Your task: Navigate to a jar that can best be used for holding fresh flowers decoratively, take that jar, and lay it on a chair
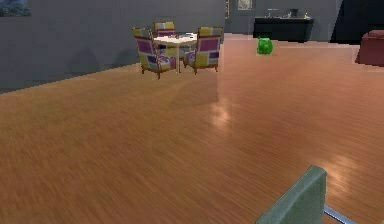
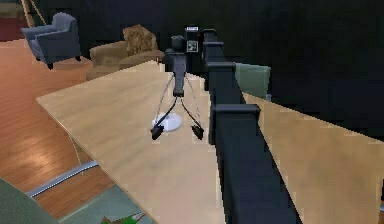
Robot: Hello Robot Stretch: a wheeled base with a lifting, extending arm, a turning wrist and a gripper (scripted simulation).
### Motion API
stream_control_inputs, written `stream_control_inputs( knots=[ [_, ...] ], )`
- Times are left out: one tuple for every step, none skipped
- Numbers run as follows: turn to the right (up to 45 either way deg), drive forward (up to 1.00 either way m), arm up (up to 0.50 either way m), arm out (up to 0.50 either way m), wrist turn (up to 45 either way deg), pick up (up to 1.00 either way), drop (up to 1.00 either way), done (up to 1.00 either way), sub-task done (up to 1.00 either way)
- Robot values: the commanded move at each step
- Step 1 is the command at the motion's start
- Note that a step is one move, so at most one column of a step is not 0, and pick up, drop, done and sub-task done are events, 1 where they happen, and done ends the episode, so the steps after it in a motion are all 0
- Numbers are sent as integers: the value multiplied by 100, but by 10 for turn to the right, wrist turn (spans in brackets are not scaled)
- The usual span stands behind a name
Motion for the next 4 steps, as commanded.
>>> stream_control_inputs(
  knots=[
    [0,0,0,0,450,0,0,0,0],
    [0,0,0,0,450,0,0,0,0],
    [0,0,0,0,450,0,0,0,0],
    [0,0,0,0,210,0,0,0,0]
  ],
)
